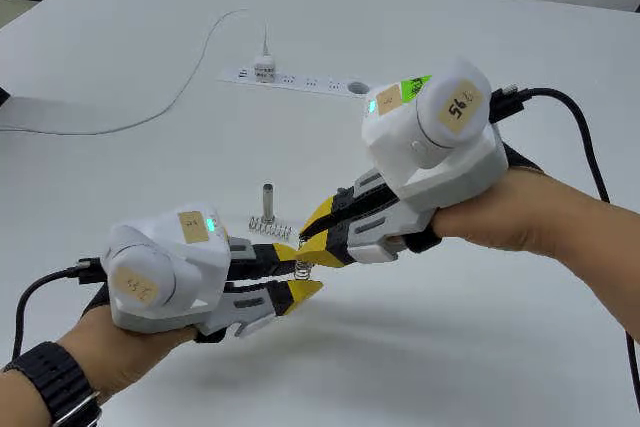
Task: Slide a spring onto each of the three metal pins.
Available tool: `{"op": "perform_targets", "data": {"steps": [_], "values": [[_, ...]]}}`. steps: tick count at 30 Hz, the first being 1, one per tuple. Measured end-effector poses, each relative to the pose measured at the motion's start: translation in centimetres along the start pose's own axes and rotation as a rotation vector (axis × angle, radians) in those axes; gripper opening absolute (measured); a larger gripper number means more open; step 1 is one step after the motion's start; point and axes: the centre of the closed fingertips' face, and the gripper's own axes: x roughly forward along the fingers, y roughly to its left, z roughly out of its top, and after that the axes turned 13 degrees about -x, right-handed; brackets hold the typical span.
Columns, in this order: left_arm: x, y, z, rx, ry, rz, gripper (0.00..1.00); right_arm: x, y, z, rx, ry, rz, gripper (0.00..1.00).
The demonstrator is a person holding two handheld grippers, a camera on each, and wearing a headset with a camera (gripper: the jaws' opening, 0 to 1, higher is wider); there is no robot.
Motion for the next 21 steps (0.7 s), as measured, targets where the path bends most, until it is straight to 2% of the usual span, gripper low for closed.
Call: {"op": "perform_targets", "data": {"steps": [11,21], "values": [[-1.1,1.1,-0.4,-0.058,-0.018,0.027,0.29,-0.5,-1.1,-0.1,0.006,0.011,-0.021,0.11],[-3.0,2.9,-0.9,-0.110,-0.037,0.094,0.41,-2.0,-3.2,-0.5,0.032,0.012,-0.075,0.11]]}}
